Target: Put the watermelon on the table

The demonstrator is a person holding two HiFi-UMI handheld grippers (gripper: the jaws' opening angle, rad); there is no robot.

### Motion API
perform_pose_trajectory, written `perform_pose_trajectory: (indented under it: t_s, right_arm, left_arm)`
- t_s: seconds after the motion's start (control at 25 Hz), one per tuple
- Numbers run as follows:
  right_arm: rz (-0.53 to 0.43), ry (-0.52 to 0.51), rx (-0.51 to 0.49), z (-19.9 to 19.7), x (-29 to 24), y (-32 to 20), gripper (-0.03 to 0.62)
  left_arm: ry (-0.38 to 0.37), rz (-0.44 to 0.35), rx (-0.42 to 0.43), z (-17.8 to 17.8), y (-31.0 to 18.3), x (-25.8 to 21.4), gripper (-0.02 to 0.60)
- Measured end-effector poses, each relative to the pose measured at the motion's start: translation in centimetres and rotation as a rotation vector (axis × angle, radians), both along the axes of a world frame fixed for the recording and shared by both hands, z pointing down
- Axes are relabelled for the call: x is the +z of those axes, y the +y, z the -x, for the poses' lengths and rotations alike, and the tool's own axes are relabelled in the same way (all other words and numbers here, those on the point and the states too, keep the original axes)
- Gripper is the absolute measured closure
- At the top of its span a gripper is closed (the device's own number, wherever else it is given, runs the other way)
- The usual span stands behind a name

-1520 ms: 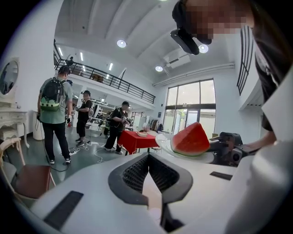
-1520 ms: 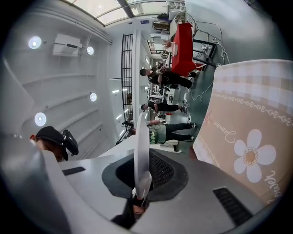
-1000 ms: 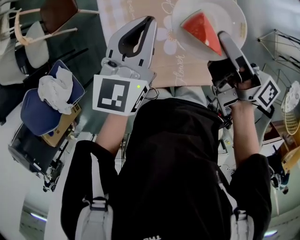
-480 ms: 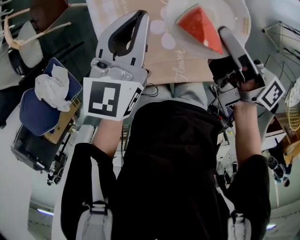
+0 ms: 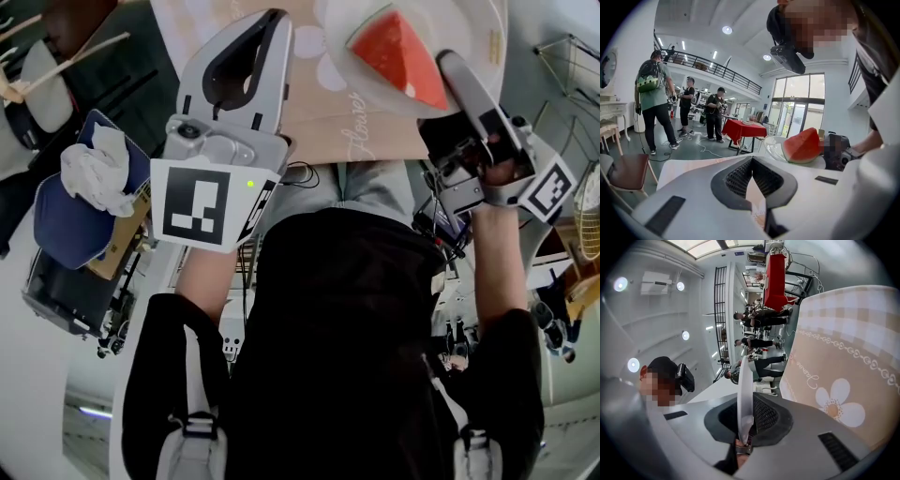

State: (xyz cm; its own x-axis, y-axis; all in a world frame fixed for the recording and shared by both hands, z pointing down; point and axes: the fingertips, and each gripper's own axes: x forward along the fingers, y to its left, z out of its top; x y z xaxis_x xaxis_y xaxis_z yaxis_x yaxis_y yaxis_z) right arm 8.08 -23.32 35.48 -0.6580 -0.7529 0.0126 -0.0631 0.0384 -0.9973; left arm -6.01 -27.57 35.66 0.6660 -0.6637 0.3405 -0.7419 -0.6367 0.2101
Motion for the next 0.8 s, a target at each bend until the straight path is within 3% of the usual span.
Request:
perform_pose_trajectory:
  t_s: [0.8]
  right_arm:
    - [0.037,0.015,-0.066,0.8,7.3,-0.3,0.571]
  left_arm:
    - [-0.025,0.054,-0.019,0.5,-0.4,5.3,0.571]
